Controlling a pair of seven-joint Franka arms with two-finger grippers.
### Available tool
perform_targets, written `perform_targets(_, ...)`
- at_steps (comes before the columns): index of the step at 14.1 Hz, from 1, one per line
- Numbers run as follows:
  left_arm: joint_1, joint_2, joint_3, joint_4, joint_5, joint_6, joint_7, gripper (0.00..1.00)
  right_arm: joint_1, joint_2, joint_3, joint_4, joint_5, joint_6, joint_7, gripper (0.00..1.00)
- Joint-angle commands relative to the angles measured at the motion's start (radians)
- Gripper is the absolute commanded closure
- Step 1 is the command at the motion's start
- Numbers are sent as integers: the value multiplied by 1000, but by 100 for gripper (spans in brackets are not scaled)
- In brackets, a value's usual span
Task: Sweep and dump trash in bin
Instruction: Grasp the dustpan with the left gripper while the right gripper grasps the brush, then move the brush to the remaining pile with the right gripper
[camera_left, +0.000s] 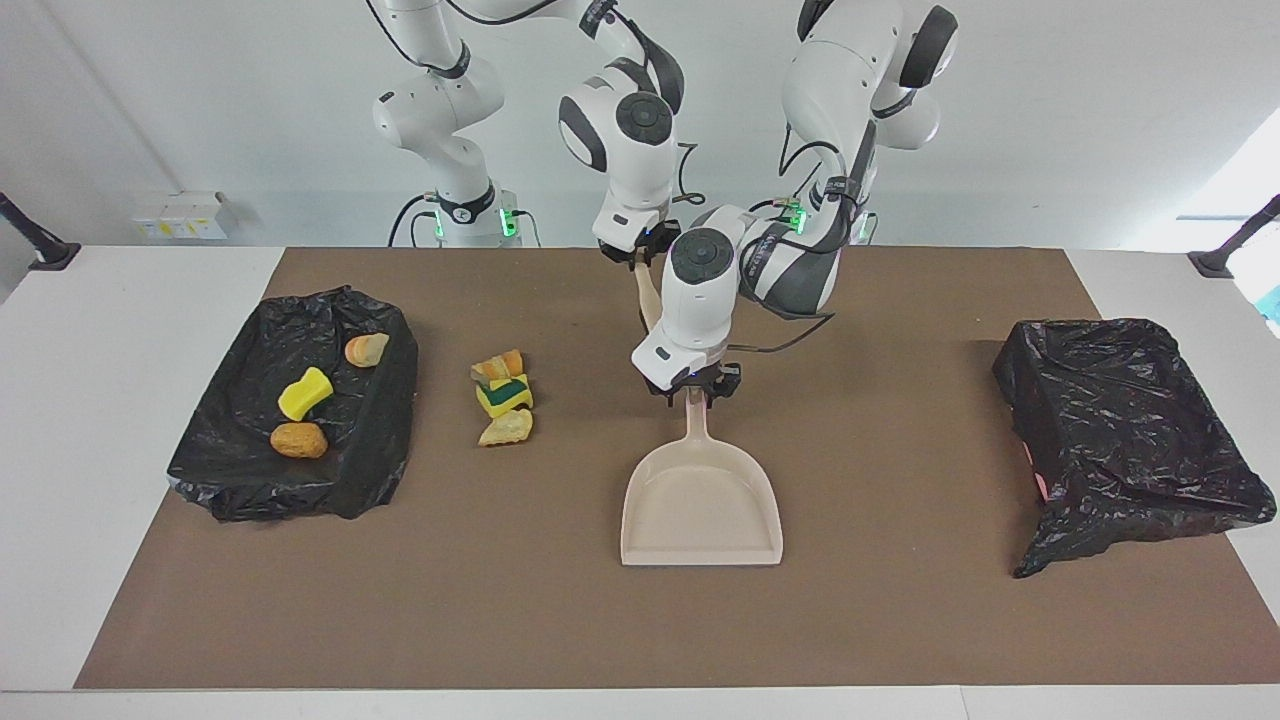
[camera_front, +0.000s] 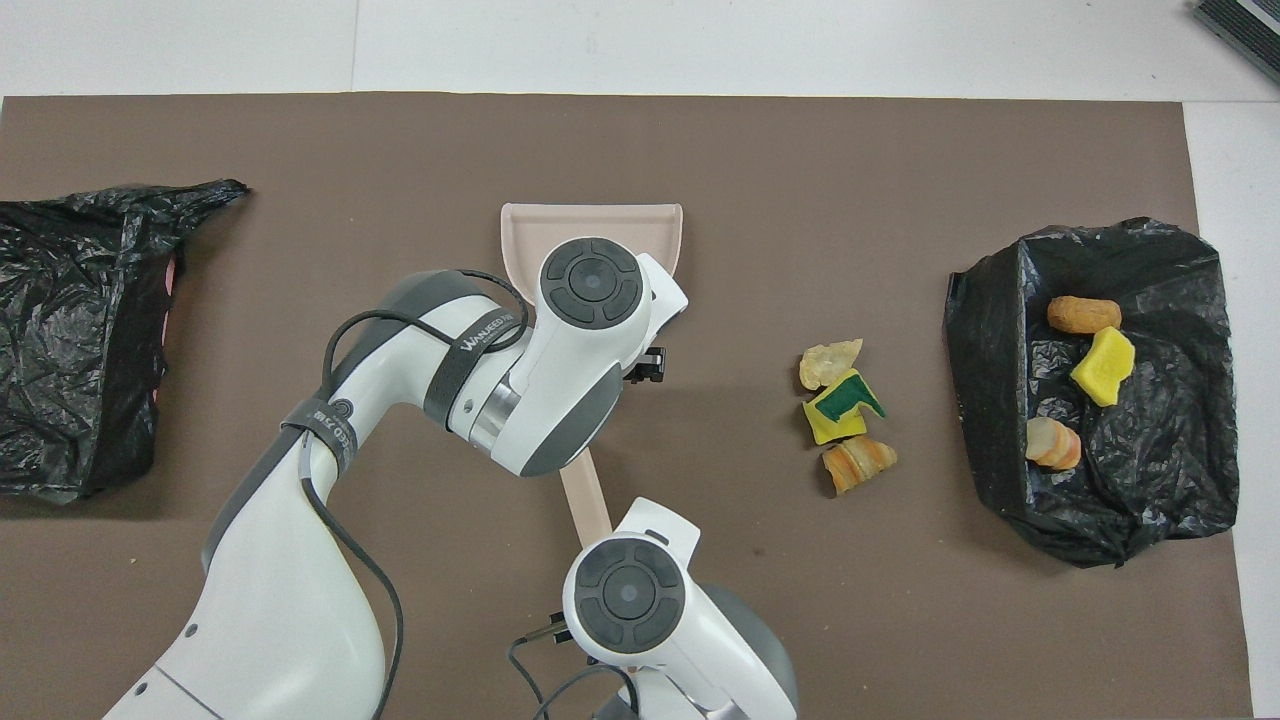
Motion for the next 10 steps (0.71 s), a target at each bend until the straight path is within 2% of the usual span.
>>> perform_targets(1, 4, -22, 5, -19, -11, 14, -8, 100, -110, -30, 8, -20, -16, -50, -101, 100)
perform_targets(4, 7, -26, 8, -17, -11, 11, -5, 100, -237, -42, 6, -17, -17, -83, -223, 100)
perform_targets(6, 17, -26, 8, -19, -13, 21, -2, 76, -340, -45, 6, -11, -66, -93, -322, 100)
perform_targets(7, 17, -26, 8, -19, -13, 24, -2, 69, -383, -45, 6, -3, -85, -89, -348, 100)
perform_targets(10, 19, -26, 9, -13, -11, 24, -2, 68, -443, -31, 6, 25, -193, -55, -337, 100)
